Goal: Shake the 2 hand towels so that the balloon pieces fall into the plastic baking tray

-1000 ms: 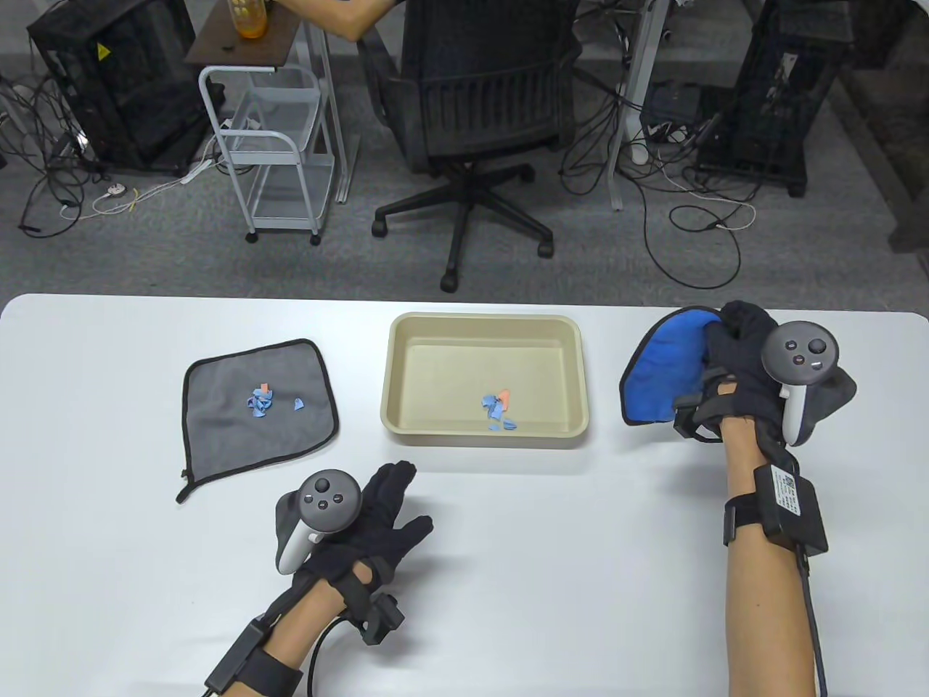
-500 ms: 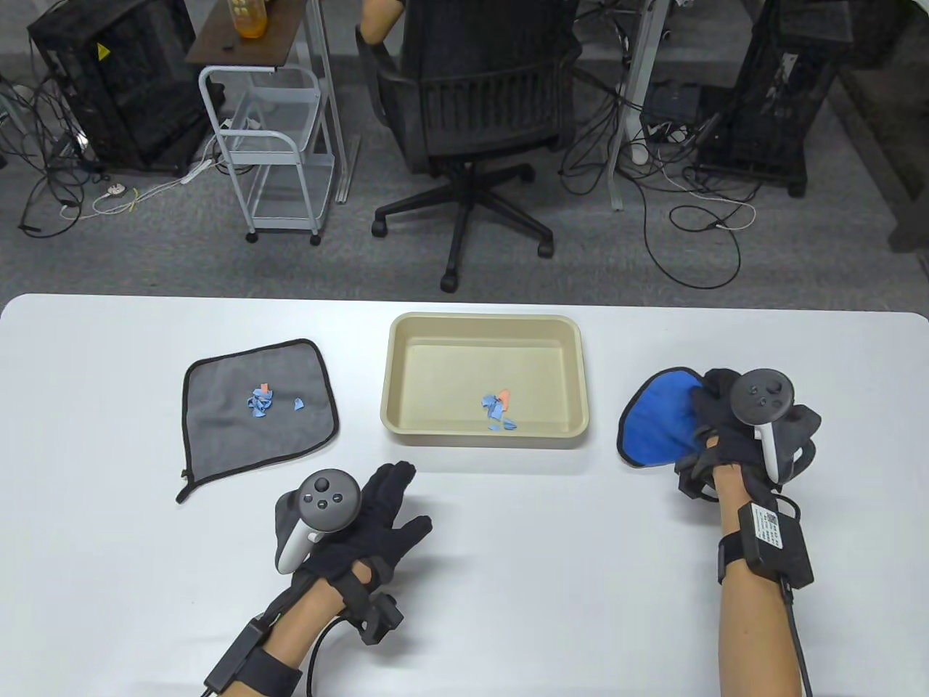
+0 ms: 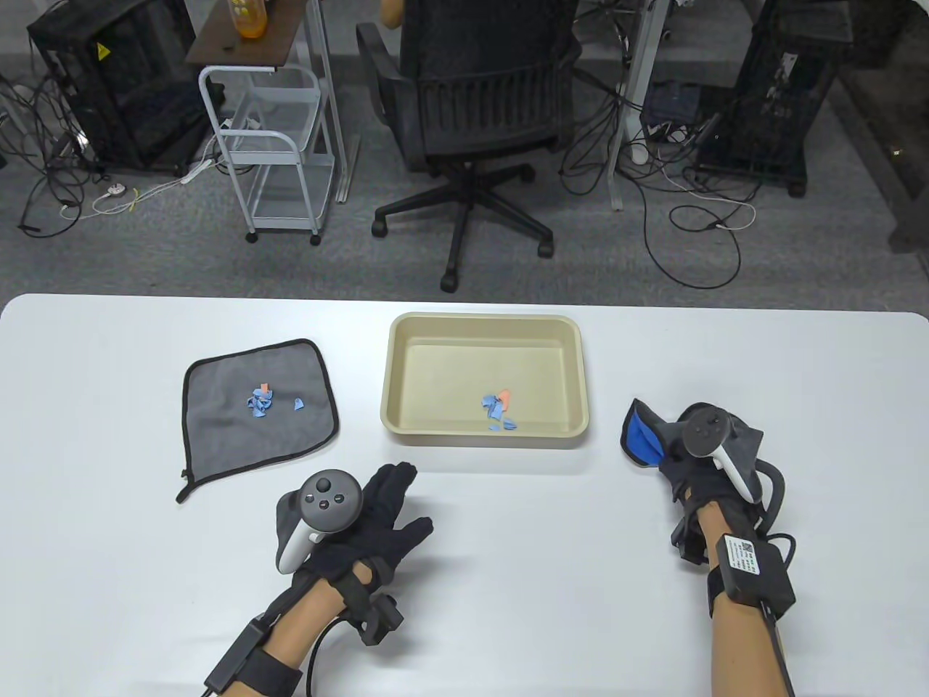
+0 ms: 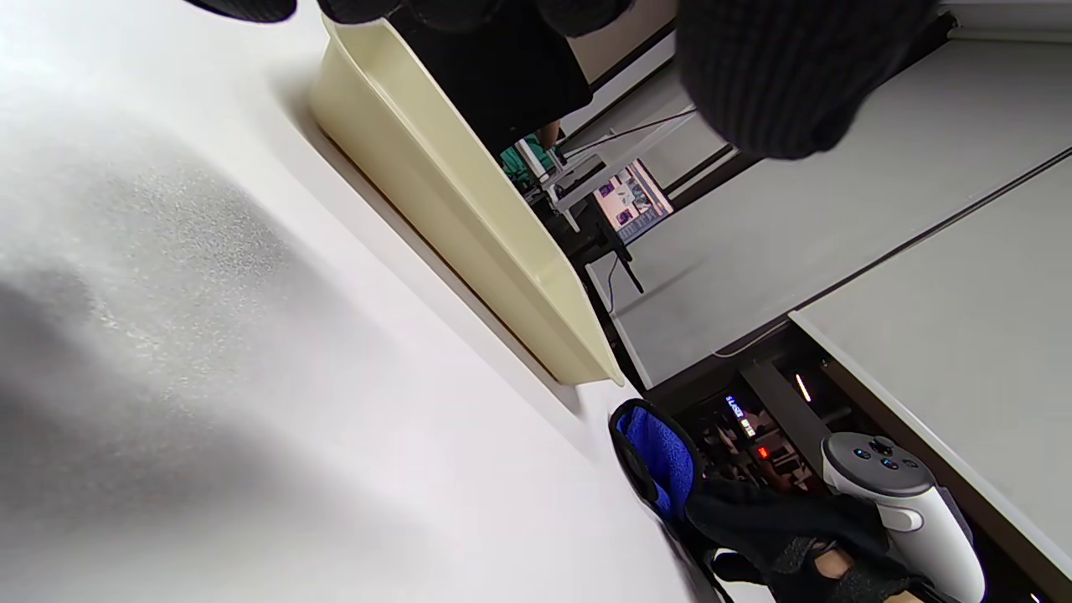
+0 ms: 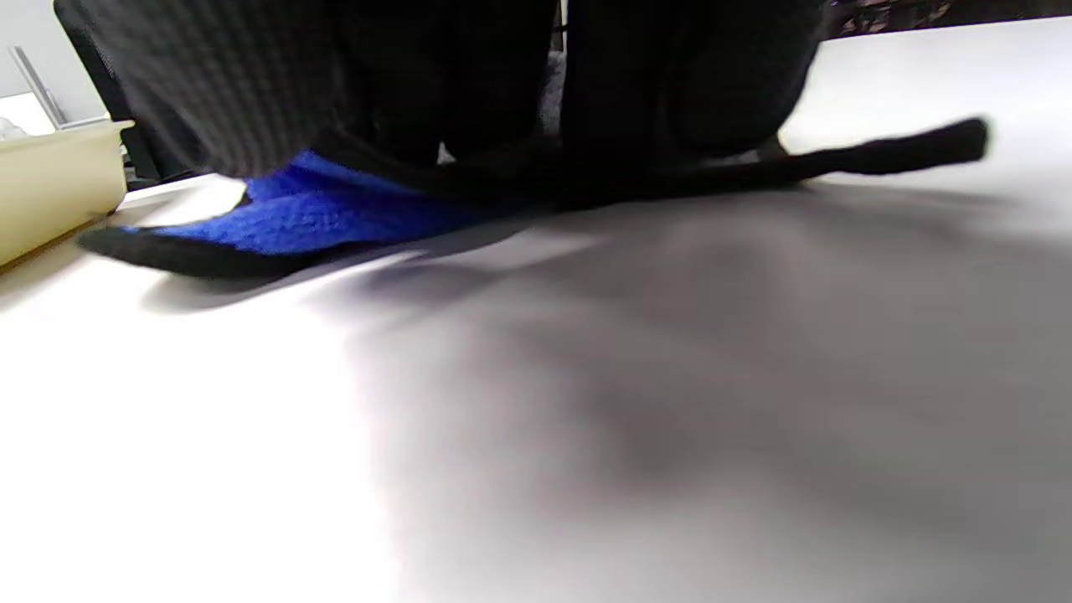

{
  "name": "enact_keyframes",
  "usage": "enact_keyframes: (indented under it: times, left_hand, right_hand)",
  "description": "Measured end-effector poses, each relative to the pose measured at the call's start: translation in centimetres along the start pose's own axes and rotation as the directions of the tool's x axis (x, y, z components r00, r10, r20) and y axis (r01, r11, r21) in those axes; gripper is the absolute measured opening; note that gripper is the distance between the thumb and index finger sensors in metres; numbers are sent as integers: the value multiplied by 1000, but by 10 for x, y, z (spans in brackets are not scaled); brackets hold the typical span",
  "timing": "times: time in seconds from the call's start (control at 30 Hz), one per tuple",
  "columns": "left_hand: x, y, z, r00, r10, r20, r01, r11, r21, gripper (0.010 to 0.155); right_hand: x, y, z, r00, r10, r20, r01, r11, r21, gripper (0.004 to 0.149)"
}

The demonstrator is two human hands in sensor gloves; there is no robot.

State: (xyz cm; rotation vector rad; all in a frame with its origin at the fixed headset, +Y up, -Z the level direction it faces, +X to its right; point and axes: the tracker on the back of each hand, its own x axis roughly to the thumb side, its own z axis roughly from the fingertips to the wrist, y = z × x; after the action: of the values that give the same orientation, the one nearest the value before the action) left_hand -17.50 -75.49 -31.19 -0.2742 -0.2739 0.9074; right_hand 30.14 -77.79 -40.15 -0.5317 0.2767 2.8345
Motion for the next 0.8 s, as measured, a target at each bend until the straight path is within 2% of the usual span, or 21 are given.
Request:
enact_keyframes:
  times: [0.13, 0.23, 0.4, 0.5, 0.63, 0.8]
  left_hand:
    - [0, 0, 0, 1000, -2, 1, 2, 1000, -1, 84]
    - [1, 0, 0, 1000, -2, 4, 2, 1000, -1, 84]
    - [1, 0, -1, 1000, -9, 9, 9, 1000, 1, 84]
    - [1, -1, -1, 1000, -8, 13, 8, 1000, -3, 84]
    - [2, -2, -1, 1000, -14, 21, 14, 1000, -10, 85]
    - [2, -4, -2, 999, -20, 33, 21, 1000, -15, 84]
  right_hand:
    - [-3, -9, 9, 999, -42, 22, 42, 999, 23, 65]
    - [-8, -26, 20, 987, -152, 51, 151, 988, 14, 69]
    - [-5, -55, 41, 958, -260, 124, 270, 960, -72, 72]
    - [8, -68, 59, 928, -311, 207, 341, 931, -132, 71]
    - [43, -68, 90, 869, -340, 359, 406, 905, -127, 72]
    - [92, -44, 133, 794, -294, 533, 404, 909, -100, 74]
